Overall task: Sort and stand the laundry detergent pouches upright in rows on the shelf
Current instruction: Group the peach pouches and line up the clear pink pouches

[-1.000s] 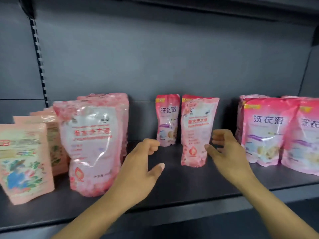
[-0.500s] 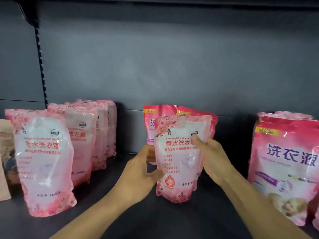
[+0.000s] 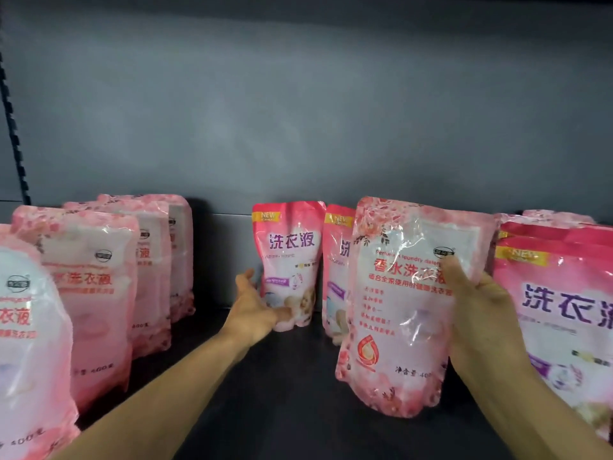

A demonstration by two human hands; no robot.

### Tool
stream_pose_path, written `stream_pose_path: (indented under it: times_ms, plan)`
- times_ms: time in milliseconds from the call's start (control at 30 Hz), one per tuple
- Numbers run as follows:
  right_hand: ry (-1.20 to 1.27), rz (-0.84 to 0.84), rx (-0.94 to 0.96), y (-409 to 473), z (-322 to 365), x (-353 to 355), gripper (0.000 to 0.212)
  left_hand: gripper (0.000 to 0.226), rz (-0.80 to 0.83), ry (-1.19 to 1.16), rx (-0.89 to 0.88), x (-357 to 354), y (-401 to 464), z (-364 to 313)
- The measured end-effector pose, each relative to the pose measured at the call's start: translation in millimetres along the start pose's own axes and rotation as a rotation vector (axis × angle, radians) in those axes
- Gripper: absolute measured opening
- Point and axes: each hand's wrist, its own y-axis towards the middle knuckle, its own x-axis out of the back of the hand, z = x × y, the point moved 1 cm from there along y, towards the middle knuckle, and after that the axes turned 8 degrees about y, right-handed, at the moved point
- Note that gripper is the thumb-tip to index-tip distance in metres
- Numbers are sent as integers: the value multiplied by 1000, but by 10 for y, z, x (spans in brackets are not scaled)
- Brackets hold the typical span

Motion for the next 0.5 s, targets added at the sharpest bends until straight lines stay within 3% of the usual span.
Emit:
stream_pose_path:
  times_ms: [167, 500]
  plan:
    - [7, -66, 17, -31, 10, 66, 20, 79, 31, -48, -24, -266, 183, 121]
    - [24, -127, 25, -75, 68, 145, 22, 98, 19, 105, -33, -770, 364, 54]
